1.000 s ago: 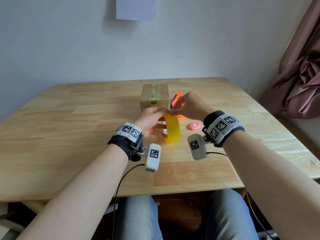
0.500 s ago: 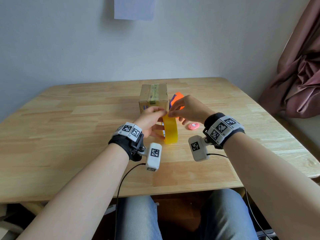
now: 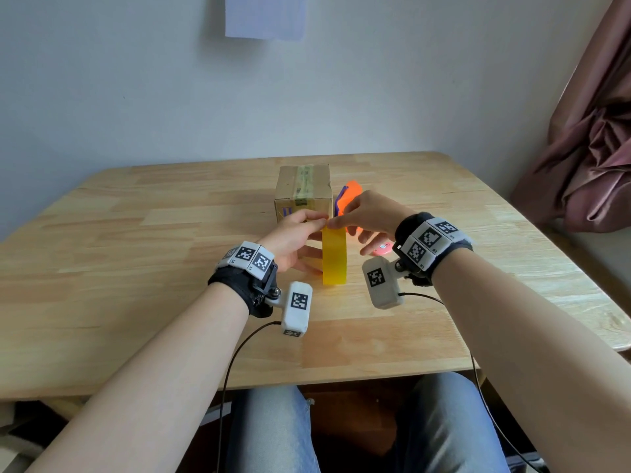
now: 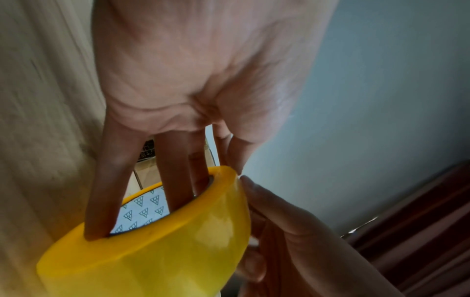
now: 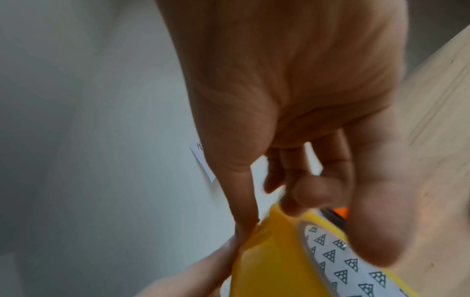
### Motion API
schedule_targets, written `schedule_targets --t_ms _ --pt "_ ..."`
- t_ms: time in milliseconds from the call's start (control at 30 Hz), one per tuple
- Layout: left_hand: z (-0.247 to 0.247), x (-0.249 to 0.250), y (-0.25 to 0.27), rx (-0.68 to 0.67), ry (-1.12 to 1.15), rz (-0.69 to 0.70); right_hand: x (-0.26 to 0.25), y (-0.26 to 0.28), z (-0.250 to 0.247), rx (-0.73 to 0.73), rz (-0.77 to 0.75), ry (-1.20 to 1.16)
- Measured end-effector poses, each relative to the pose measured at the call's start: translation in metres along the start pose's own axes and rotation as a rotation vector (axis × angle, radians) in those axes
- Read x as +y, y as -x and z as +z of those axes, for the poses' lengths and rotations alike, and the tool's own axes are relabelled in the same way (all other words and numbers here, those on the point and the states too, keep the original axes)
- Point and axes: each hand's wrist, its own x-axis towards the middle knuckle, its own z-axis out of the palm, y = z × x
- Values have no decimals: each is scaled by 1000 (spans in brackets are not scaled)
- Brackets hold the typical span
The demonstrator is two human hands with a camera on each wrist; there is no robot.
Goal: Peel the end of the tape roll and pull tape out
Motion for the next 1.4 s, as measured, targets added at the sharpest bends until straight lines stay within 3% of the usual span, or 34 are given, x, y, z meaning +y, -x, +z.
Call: schedule_targets --t_ms 100,200,333,433,600,733,1000,1200,1400 --pt "-2 -3 -2 5 35 -4 5 -2 -1 -135 179 21" --pt "-2 -3 -3 -2 78 -52 13 -8 2 -224 242 -63" --pt "-3 0 -1 -13 78 -61 11 -10 5 -184 235 -126" --pt "1 5 -1 -41 87 -41 11 -7 0 -132 142 -200" --pt "19 25 -10 -29 205 41 8 -9 -24 120 -15 -373" --pt "30 36 -24 52 243 32 12 -15 -55 344 -46 -217" --pt "42 44 -55 109 179 86 71 -54 -68 464 134 190" --pt "44 48 -71 129 108 155 106 -74 -60 425 288 462" --pt "42 44 -81 138 77 177 118 -83 -60 377 274 484"
